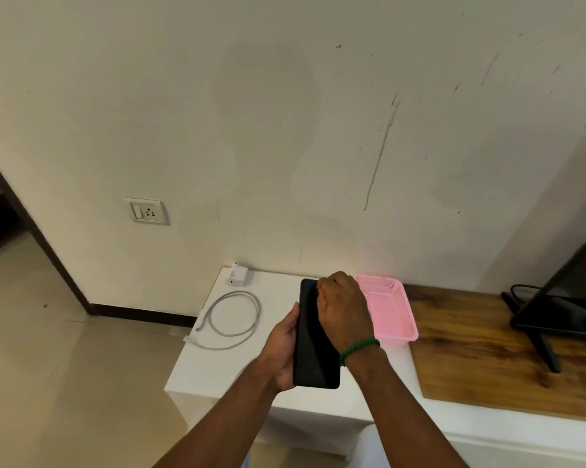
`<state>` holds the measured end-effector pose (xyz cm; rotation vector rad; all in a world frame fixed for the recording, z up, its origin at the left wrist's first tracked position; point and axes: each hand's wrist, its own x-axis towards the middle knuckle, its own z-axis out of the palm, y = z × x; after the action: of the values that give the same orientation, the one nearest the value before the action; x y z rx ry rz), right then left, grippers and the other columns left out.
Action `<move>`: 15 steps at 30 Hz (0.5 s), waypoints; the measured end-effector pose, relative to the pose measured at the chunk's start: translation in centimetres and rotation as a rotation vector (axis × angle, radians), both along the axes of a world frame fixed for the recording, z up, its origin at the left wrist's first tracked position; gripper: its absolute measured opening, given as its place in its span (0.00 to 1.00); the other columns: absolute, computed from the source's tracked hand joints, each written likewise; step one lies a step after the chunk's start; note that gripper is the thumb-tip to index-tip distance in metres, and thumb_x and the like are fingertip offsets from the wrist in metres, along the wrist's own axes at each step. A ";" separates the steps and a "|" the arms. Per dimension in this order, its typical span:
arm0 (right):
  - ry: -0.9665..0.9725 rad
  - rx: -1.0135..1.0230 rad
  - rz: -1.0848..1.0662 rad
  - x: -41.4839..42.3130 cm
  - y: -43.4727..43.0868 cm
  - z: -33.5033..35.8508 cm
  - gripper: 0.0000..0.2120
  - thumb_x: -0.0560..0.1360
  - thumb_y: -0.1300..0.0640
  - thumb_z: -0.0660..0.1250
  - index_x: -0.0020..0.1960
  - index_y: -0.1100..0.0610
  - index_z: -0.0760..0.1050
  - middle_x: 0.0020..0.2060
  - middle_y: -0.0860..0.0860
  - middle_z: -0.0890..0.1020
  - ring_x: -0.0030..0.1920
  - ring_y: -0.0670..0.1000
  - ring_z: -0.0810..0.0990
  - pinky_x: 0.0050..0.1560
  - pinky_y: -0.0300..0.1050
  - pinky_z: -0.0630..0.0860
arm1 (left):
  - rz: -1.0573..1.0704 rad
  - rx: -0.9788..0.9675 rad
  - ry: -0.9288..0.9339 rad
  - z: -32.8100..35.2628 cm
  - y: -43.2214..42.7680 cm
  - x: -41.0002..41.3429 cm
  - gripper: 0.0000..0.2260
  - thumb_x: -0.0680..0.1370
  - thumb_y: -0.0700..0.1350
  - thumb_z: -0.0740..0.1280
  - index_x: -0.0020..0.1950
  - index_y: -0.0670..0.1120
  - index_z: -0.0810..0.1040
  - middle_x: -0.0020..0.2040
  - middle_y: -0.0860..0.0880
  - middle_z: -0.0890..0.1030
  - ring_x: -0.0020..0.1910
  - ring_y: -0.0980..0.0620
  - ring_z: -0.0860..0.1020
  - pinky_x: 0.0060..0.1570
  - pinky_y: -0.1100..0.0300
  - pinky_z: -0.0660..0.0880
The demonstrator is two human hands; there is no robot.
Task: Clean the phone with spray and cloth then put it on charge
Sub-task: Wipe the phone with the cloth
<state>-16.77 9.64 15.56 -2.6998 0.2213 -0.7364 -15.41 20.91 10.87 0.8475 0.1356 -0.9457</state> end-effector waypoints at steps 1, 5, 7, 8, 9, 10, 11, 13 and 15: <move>-0.015 0.011 -0.010 0.3 -0.3 0.2 0.07 0.72 0.66 0.61 0.36 0.63 0.74 0.36 0.56 0.76 0.36 0.54 0.73 0.34 0.43 0.65 | -0.002 0.001 -0.005 0.0 0.0 -0.1 0.26 0.79 0.62 0.54 0.59 0.44 0.80 0.48 0.40 0.83 0.44 0.42 0.82 0.50 0.47 0.77; -0.035 0.008 -0.024 0.5 -0.7 0.5 0.07 0.71 0.68 0.63 0.35 0.63 0.72 0.35 0.56 0.75 0.35 0.53 0.71 0.34 0.43 0.63 | -0.008 0.023 -0.012 0.1 -0.2 -0.1 0.26 0.79 0.63 0.54 0.57 0.44 0.80 0.48 0.40 0.83 0.43 0.42 0.81 0.51 0.46 0.76; -0.046 0.010 -0.017 0.3 -0.7 0.3 0.06 0.71 0.68 0.64 0.36 0.63 0.74 0.35 0.56 0.76 0.35 0.54 0.73 0.33 0.43 0.66 | -0.005 0.034 -0.019 0.0 -0.2 0.0 0.27 0.79 0.63 0.54 0.56 0.44 0.81 0.48 0.40 0.83 0.44 0.42 0.81 0.52 0.46 0.75; -0.034 0.018 -0.011 0.1 -0.7 0.2 0.06 0.72 0.67 0.63 0.37 0.63 0.75 0.36 0.56 0.76 0.36 0.54 0.74 0.34 0.44 0.68 | -0.005 0.037 -0.023 -0.1 -0.2 0.1 0.27 0.79 0.63 0.54 0.56 0.44 0.81 0.48 0.40 0.83 0.44 0.42 0.81 0.53 0.46 0.75; -0.018 0.022 -0.005 -0.1 -0.7 0.0 0.06 0.73 0.66 0.62 0.39 0.63 0.75 0.38 0.56 0.77 0.37 0.55 0.74 0.35 0.45 0.70 | -0.004 0.041 -0.025 0.0 -0.2 0.1 0.27 0.78 0.63 0.54 0.55 0.45 0.82 0.48 0.40 0.83 0.44 0.42 0.81 0.53 0.47 0.75; 0.002 0.023 0.005 -0.3 -0.5 -0.2 0.06 0.73 0.66 0.62 0.40 0.63 0.76 0.39 0.57 0.77 0.39 0.55 0.75 0.37 0.46 0.72 | 0.000 0.049 -0.029 0.0 -0.2 0.1 0.27 0.79 0.63 0.54 0.53 0.45 0.83 0.47 0.40 0.83 0.44 0.42 0.81 0.53 0.47 0.75; 0.007 0.016 0.016 -0.7 -0.4 -0.5 0.06 0.74 0.65 0.61 0.41 0.63 0.76 0.39 0.57 0.77 0.39 0.55 0.75 0.38 0.46 0.73 | 0.003 0.052 -0.030 0.0 -0.2 0.2 0.27 0.79 0.63 0.54 0.51 0.45 0.84 0.47 0.40 0.83 0.45 0.42 0.81 0.54 0.47 0.74; -0.017 0.007 0.031 -1.5 0.0 -1.2 0.07 0.72 0.64 0.60 0.40 0.62 0.77 0.37 0.55 0.78 0.37 0.54 0.76 0.36 0.44 0.74 | 0.008 0.058 -0.023 0.1 -0.1 0.3 0.28 0.79 0.64 0.53 0.50 0.46 0.85 0.48 0.40 0.84 0.47 0.42 0.80 0.57 0.45 0.73; -0.036 0.012 0.037 -2.4 0.3 -1.7 0.08 0.71 0.62 0.60 0.39 0.61 0.77 0.36 0.54 0.78 0.35 0.52 0.76 0.34 0.41 0.74 | 0.022 0.056 -0.012 0.2 -0.1 0.4 0.28 0.78 0.64 0.53 0.54 0.46 0.84 0.51 0.40 0.83 0.50 0.41 0.80 0.62 0.43 0.70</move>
<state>-19.16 9.91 13.84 -2.6700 0.1665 -0.7695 -14.99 20.84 11.08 0.9016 0.1612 -0.9199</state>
